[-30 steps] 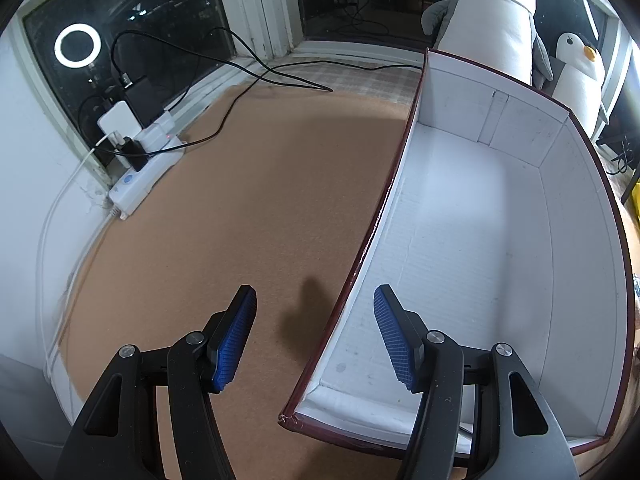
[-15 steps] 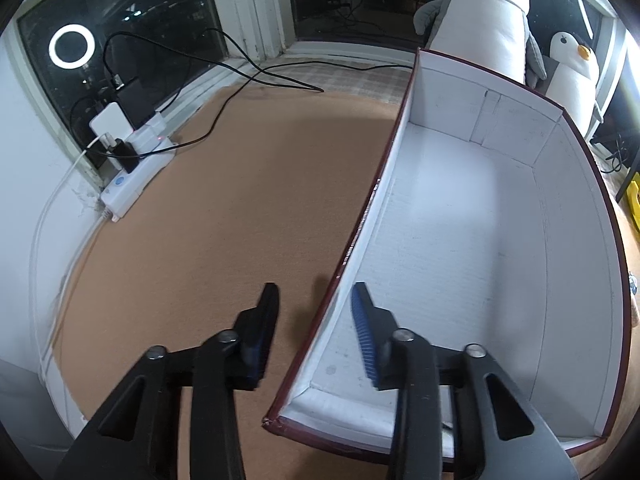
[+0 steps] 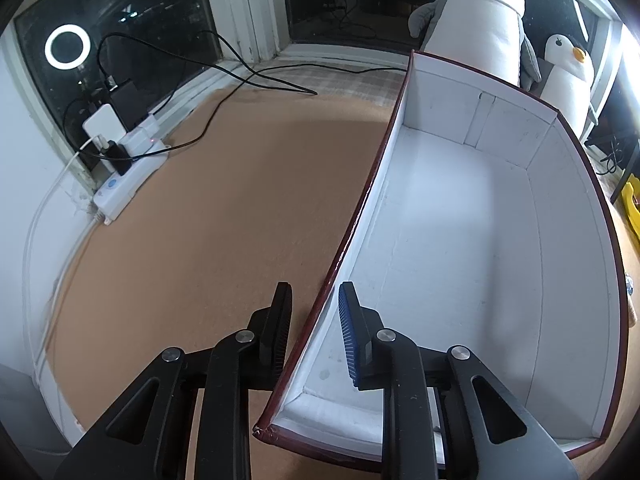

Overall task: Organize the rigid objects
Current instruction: 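Grasp the white USB charger with the right gripper and carry it over the box, then release the charger into the red box with the right gripper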

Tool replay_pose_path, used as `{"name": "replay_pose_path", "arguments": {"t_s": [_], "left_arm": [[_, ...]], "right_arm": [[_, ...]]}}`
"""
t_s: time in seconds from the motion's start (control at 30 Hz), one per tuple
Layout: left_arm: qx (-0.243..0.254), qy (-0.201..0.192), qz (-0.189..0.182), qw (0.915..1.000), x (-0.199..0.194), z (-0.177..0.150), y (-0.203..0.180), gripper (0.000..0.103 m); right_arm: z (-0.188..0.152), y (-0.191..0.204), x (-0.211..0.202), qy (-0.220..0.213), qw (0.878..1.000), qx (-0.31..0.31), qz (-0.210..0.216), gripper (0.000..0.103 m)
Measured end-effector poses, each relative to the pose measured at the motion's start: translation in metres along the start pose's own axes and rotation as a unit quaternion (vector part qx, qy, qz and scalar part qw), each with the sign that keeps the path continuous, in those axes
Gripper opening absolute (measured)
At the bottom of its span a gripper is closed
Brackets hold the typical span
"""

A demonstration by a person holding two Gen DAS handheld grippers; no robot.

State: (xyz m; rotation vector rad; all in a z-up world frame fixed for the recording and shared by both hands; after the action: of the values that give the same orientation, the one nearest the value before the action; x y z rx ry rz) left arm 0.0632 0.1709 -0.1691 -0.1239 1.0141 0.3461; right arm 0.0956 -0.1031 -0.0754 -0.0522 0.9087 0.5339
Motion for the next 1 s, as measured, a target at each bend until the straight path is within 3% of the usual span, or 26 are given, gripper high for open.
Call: {"name": "replay_pose_path", "arguments": {"t_s": [0.2,0.47,0.67,0.73,1.0], "left_arm": [[-0.002,-0.002,-0.003,1.0000,0.001,0.000,0.001,0.022],[-0.004,-0.002,-0.005,1.0000,0.001,0.000,0.000,0.022],[-0.004,-0.001,-0.004,1.0000,0.001,0.000,0.000,0.022],[-0.004,0.000,-0.002,1.0000,0.001,0.000,0.000,0.022],[0.001,0.009,-0.001,1.0000,0.002,0.000,-0.001,0.023]], "right_arm": [[0.006,0.058,0.042,0.030,0.997,-0.068,0.021,0.046],[0.000,0.087,0.069,0.054,0.992,-0.111,0.016,0.046],[-0.002,0.093,0.075,0.054,0.991,-0.123,0.006,0.047],[-0.003,0.092,0.075,0.054,0.991,-0.121,0.006,0.055],[0.000,0.072,0.052,0.031,0.996,-0.081,0.020,0.060]]}}
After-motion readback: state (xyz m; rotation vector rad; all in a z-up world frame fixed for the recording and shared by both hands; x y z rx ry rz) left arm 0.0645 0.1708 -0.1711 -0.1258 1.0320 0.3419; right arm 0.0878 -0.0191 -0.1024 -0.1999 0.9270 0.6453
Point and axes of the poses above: each gripper's, at about its wrist camera, not at the fingertips, and x roughly the way its jaws point, y to its left, z to its top, the point moved 4 cm from there along x, roughly the way its jaws point
